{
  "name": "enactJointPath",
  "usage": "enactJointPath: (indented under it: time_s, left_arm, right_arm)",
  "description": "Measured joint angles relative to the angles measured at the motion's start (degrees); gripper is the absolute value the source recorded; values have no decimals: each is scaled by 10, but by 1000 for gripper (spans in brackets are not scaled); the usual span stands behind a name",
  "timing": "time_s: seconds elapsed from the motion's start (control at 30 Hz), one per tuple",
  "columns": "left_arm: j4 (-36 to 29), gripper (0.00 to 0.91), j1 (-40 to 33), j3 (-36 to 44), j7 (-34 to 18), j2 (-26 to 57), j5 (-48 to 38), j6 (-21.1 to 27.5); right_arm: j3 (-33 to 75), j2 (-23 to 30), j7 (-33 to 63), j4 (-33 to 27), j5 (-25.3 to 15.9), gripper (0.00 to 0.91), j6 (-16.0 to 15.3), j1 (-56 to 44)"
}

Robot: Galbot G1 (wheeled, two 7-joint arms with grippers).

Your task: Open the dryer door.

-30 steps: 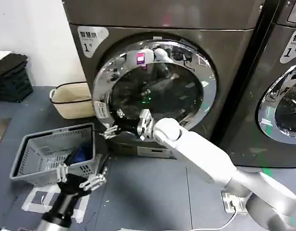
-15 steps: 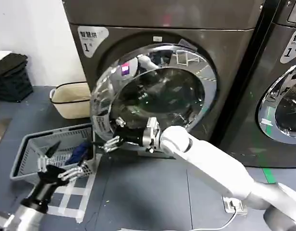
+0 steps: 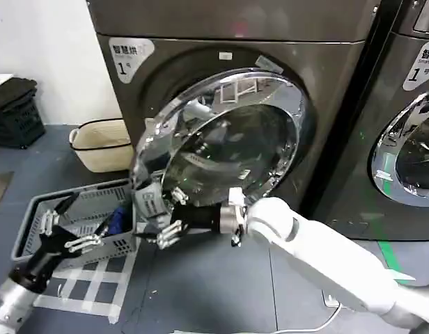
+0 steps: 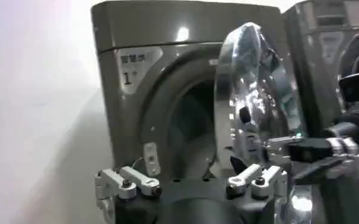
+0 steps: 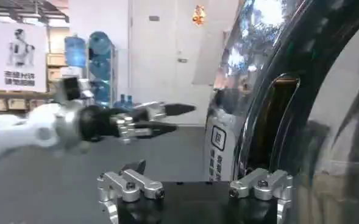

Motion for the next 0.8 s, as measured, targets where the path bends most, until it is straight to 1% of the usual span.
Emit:
enactJointPath:
  time_s: [0.2,0.43,0.63,0.8]
  left_arm:
    - [29,907,-23,18,-3,35,-28,5]
    - [61,907,-55,46,-8,84,-24,8]
    - [88,907,-98,106,-1,134,0,9]
    - [101,907,-141,177,11,173,12,12]
  right_arm:
    - [18,-30,-25,32,0,907,1,-24]
    - [58,-76,-48,76,-7,907,6,-73]
    - [119,-114,-54,112,-17,907,13,-140]
    - [214,-144,-53,141,-21,907,19,-230]
